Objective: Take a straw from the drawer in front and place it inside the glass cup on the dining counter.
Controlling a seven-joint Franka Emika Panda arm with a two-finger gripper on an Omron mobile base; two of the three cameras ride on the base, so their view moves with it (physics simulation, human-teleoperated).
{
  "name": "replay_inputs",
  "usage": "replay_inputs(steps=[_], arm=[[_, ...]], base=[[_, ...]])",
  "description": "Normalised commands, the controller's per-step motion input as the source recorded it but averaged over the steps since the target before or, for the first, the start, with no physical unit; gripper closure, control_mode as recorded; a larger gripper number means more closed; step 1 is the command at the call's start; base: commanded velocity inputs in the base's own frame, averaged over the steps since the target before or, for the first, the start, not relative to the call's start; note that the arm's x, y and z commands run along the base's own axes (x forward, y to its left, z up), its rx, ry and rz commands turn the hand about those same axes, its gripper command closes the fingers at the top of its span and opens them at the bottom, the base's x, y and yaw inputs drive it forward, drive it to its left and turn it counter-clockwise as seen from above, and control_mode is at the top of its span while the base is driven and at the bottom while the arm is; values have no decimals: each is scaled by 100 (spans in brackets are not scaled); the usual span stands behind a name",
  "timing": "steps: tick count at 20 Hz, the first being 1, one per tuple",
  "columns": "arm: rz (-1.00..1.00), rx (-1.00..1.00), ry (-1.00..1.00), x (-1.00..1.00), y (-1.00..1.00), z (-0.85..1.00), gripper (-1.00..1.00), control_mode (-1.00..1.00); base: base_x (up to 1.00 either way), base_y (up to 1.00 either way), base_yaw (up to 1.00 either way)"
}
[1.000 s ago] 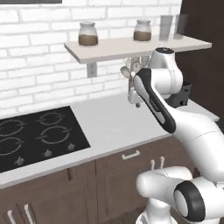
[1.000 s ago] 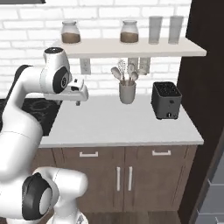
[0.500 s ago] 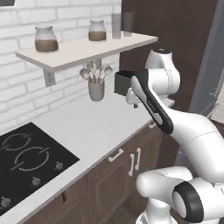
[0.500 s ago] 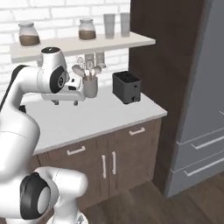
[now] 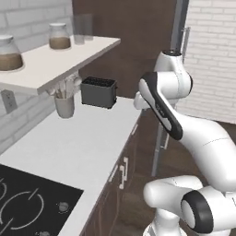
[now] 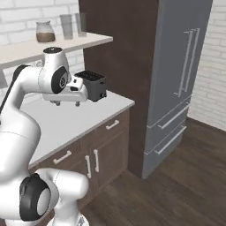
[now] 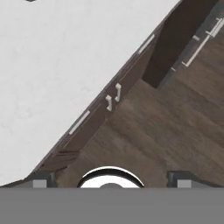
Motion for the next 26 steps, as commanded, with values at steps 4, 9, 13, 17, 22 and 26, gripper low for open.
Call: replay_inputs(steps=[4,9,13,17,22,26], arm=[[0,0,0,0,0,0,-100,100],[0,0,0,0,0,0,-100,100],[0,0,0,0,0,0,-100,100],[0,0,0,0,0,0,-100,100],[-18,38,0,-2,5,0,-100,-100],[-13,63,0,0,-76,-13,-100,-100]], base=[[-17,69,-48],[-46,49,-31],[-53,44,-25],[-39,49,-21],[0,0,0],[0,0,0]])
